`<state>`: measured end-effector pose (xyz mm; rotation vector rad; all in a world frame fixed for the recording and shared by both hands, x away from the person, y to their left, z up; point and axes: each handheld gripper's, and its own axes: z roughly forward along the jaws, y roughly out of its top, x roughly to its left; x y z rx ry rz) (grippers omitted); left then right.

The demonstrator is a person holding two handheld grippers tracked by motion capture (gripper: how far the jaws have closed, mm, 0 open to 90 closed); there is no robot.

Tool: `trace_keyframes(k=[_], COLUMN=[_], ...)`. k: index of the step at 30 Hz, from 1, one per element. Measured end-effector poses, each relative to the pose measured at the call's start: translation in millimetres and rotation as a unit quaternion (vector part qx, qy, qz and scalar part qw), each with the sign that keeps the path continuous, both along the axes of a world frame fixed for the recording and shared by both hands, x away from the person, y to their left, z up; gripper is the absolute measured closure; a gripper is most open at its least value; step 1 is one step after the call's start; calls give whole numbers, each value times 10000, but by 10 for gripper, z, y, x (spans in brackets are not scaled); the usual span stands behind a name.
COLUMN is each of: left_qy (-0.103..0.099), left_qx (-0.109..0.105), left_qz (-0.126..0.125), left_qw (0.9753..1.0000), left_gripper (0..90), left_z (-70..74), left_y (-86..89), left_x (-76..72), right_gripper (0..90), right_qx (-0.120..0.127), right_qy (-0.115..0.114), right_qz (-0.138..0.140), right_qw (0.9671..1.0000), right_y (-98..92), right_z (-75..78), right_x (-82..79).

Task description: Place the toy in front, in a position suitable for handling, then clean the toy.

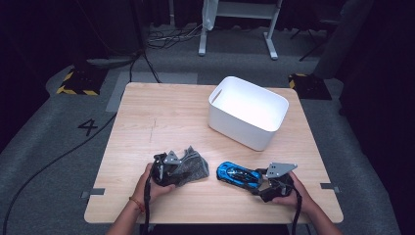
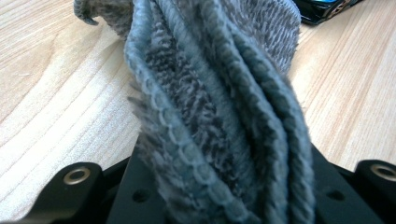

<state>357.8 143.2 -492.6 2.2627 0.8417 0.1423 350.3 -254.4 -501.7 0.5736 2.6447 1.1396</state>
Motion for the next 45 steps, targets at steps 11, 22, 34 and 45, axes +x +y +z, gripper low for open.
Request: trace_keyframes(k=[11,22,34,45], left_qy=[-250,-379,-385,-690], left_qx=[-248,-500,-620,-604], left_qz=[96,207,82,1], left_qw=[9993,9978,9973,9958], left_gripper=[734,736,736,745], left_z=[85,166,189,287], left_y=[152,284,208,122], left_x=[-73,-102,-142,-137], right_gripper=[246,249,249,248], right_qx=[4,79,79,90], right_qy=[62,101,117,112], right_qz=[166,348,401,397], right_qw=[9998,9993,9991,9991], right_y=[75,142,178,181], right_z=[4,-8,-11,-15], right_x=[41,48,52,55])
